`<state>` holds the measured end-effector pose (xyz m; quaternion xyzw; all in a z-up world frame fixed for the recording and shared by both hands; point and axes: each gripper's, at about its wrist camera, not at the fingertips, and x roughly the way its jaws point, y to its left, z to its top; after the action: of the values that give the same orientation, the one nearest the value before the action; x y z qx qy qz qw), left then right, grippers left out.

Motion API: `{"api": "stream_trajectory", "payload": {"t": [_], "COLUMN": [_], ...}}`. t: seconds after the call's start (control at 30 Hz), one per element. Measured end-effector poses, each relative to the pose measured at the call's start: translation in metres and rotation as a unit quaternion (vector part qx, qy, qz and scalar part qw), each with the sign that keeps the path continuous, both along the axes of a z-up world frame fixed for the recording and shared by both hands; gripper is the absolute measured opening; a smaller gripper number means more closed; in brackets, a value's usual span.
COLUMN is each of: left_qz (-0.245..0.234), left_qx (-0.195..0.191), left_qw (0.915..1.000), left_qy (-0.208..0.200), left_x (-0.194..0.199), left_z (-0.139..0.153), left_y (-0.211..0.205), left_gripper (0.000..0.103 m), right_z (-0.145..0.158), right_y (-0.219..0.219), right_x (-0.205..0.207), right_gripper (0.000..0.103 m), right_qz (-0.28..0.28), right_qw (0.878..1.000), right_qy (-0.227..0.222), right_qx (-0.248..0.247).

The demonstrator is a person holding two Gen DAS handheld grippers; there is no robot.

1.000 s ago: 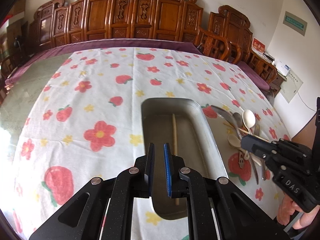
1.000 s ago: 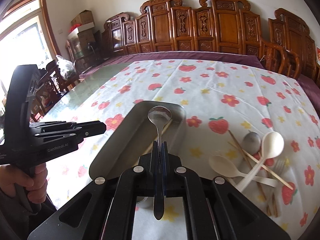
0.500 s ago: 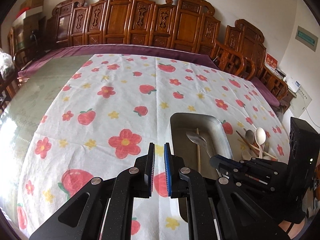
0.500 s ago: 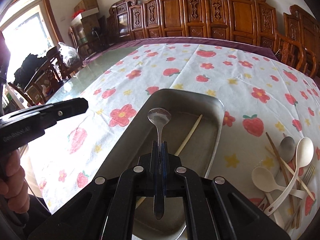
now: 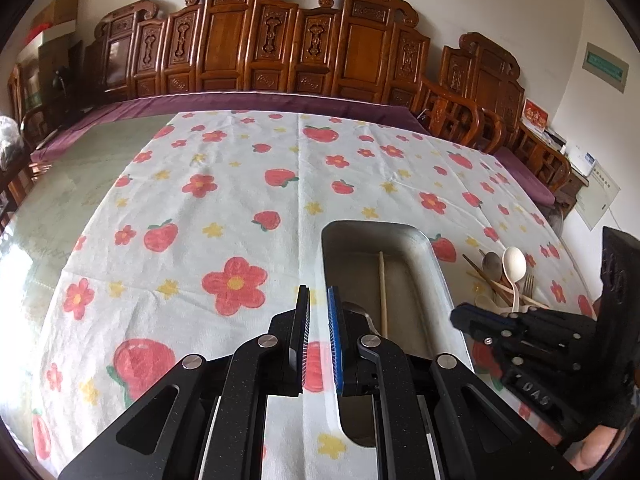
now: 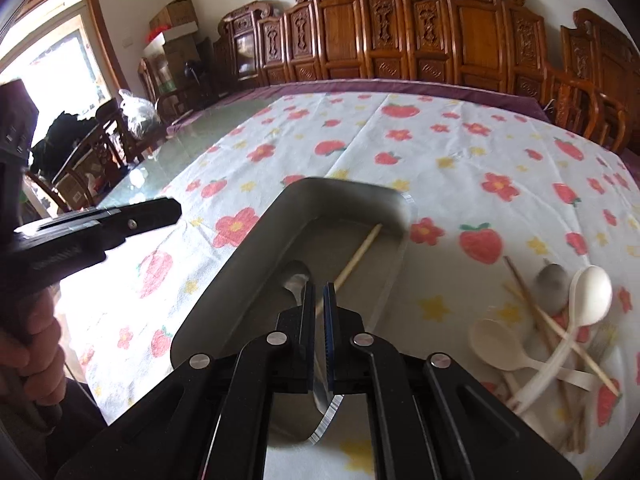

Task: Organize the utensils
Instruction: 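Lower the metal spoon into the tray and open the right gripper, then grasp the large white plastic spoon with the right gripper and lift it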

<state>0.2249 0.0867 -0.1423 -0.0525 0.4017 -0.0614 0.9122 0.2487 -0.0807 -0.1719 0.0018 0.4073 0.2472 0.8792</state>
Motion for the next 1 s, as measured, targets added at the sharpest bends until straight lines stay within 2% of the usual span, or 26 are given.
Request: {"api": "stream_trajectory", "payload": {"t": [0.23, 0.5, 0.53, 0.6, 0.63, 0.67, 1.0], "left_qz": [-0.045, -0.085, -0.089, -0.098, -0.102, -0.106, -0.129], "left_qx": [0.001, 0.003, 0.004, 0.005, 0.006, 0.008, 0.018], "left_qw": [0.9989, 0.9962, 0.9959, 0.9951, 0.9947, 0.9943, 0.9914], "left_qy": [-0.009, -0.014, -0.014, -0.013, -0.012, -0.011, -0.009], "left_x": [-0.008, -0.019, -0.019, -0.021, -0.022, -0.023, -0.029], "left_z": [0.001, -0.001, -0.001, -0.004, -0.005, -0.007, -0.014], "left_y": [-0.036, -0.070, -0.074, -0.083, -0.087, -0.092, -0.113], "left_gripper": [0.008, 0.008, 0.008, 0.008, 0.009, 0.009, 0.009], "right_z": [0.026, 0.015, 0.011, 0.003, -0.002, -0.006, -0.049], "right_y": [-0.076, -0.141, -0.145, -0.148, -0.148, -0.147, -0.133], "right_x": [-0.024, -0.037, -0.037, -0.034, -0.033, -0.031, 0.017], "right_gripper": [0.005, 0.005, 0.006, 0.016, 0.026, 0.029, 0.029], "right_qz": [-0.054, -0.111, -0.116, -0.122, -0.124, -0.125, -0.155], "right_qw": [0.998, 0.993, 0.993, 0.992, 0.992, 0.991, 0.986], "right_qy": [-0.029, -0.022, -0.019, -0.014, -0.011, -0.008, 0.036], "right_qx": [-0.009, -0.032, -0.033, -0.035, -0.036, -0.037, -0.040]}}
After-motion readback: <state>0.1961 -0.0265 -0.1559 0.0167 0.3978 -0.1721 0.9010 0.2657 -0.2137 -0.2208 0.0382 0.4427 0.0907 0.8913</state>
